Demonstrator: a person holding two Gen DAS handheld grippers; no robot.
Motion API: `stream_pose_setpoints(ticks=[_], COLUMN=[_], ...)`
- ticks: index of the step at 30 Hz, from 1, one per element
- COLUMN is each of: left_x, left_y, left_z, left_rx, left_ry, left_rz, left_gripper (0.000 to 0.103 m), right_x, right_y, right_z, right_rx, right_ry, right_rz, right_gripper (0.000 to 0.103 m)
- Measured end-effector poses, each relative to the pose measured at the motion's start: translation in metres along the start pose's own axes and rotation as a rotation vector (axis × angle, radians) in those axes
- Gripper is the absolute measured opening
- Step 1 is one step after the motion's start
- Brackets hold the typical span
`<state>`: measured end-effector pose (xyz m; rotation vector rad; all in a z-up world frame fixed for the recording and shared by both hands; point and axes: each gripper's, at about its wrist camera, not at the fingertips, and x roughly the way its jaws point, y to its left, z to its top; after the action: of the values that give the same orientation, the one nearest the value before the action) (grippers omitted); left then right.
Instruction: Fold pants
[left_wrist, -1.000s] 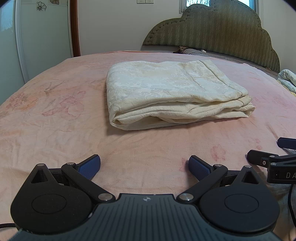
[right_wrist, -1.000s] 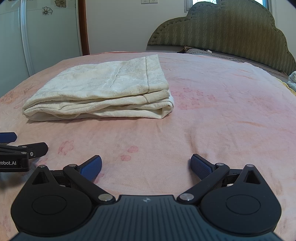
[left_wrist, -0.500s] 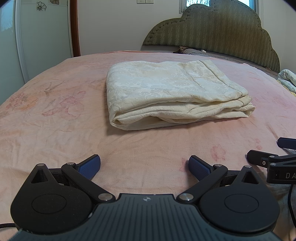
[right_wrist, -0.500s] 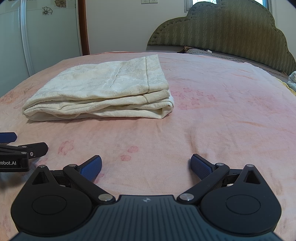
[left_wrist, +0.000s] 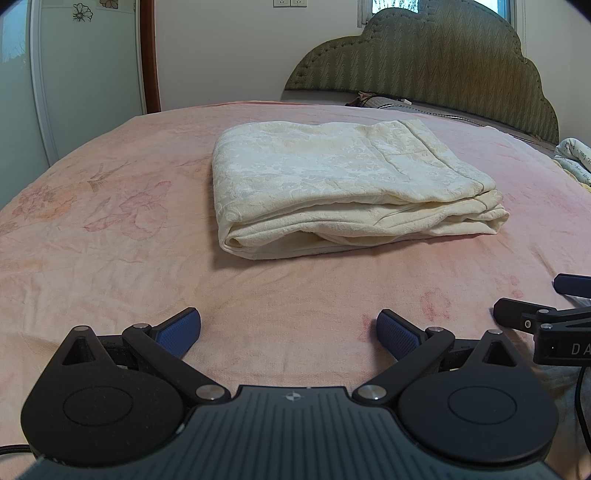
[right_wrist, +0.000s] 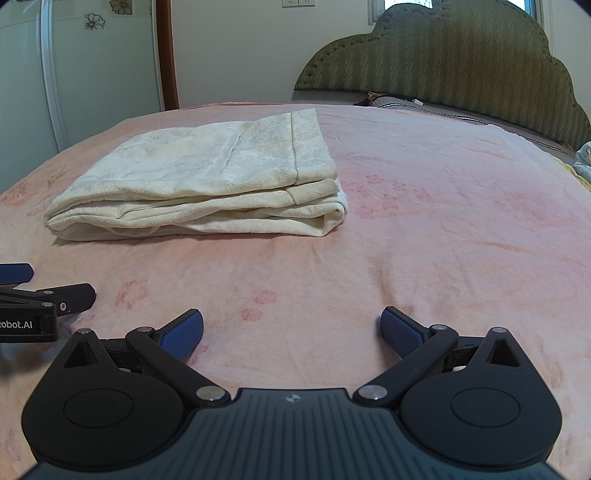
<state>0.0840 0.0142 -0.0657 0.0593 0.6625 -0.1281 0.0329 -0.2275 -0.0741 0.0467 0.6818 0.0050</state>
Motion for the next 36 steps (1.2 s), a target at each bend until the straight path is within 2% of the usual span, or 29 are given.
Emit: stream_pose_setpoints(ticks=[28,36], left_x=[0.0,-0.0051], left_y=[0.0004,0.0058], left_z=[-0.0003,0.0042], left_rx=[0.001,0.024], left_ry=[0.001,0.05], left_rz=[0.001,-0.063], left_gripper=[0.103,0.103], right_x=[0.0001,-0.0005], right_y=[0.0002,0.001], right_z=[-0.0004,0.0], right_rx=[-0.004,0.0], right_ry=[0.001,0.002], right_rz=[-0.002,-0.006], right_gripper=[0.103,0.103])
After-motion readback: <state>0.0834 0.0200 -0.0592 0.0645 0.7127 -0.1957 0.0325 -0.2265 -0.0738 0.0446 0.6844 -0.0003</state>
